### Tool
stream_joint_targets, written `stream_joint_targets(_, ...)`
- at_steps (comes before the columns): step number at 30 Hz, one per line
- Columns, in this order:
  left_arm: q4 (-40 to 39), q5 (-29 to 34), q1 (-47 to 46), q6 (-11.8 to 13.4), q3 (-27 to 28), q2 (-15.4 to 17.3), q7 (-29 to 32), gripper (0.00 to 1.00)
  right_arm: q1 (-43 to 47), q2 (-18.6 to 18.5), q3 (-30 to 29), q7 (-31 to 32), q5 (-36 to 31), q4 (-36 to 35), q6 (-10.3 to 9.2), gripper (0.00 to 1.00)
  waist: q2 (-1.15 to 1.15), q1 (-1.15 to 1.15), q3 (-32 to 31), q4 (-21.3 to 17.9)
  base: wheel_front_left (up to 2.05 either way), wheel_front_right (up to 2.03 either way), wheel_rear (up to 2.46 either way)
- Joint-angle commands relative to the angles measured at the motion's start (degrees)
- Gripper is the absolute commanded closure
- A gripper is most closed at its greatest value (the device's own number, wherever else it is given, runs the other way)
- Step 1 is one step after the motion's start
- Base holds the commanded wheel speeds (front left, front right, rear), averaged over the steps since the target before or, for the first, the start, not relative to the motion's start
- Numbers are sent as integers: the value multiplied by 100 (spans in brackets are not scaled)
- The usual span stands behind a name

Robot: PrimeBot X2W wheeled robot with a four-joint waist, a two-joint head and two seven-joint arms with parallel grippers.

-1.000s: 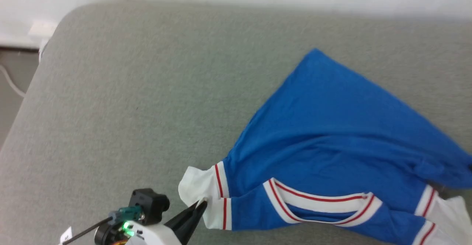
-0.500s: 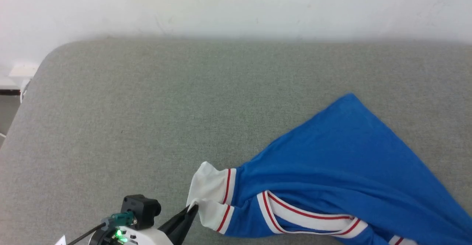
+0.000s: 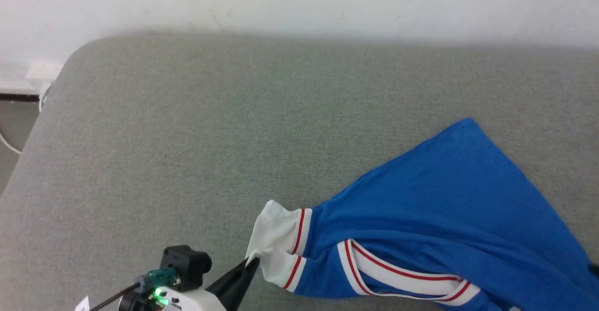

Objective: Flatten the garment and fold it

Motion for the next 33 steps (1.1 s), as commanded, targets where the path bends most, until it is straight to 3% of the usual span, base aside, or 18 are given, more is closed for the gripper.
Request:
stream_joint_targets(1,-42,78,-96,-23,-10,-12,18,100,-216,-35,-24,81,-41,-153,-5,0,0,0,164,157,0,0,0)
stream_joint_targets(5,-164,175,-262,-38,-59,-64,33,100,-901,-152,78,393,-57,-596,-5,0,0,0,457,390,0,0,0)
stream_joint_targets(9,-270,294,-455,-65,-159,-184,38,100,-1770,-197,404,637,-135,-611,-5,0,0,0,794,666,0,0,0)
stream_joint_targets(20,-358,701,-898,-104,-440,-463,6,100,-3789,-220,1305,938,-691,680,-5,0,0,0,1513,1325,0,0,0)
stream_joint_targets(33,-223,738,-1050,-169,-620,-774,-164,100,-4181,-397,2036,643,-837,1972,-5,0,0,0,1781,1555,0,0,0)
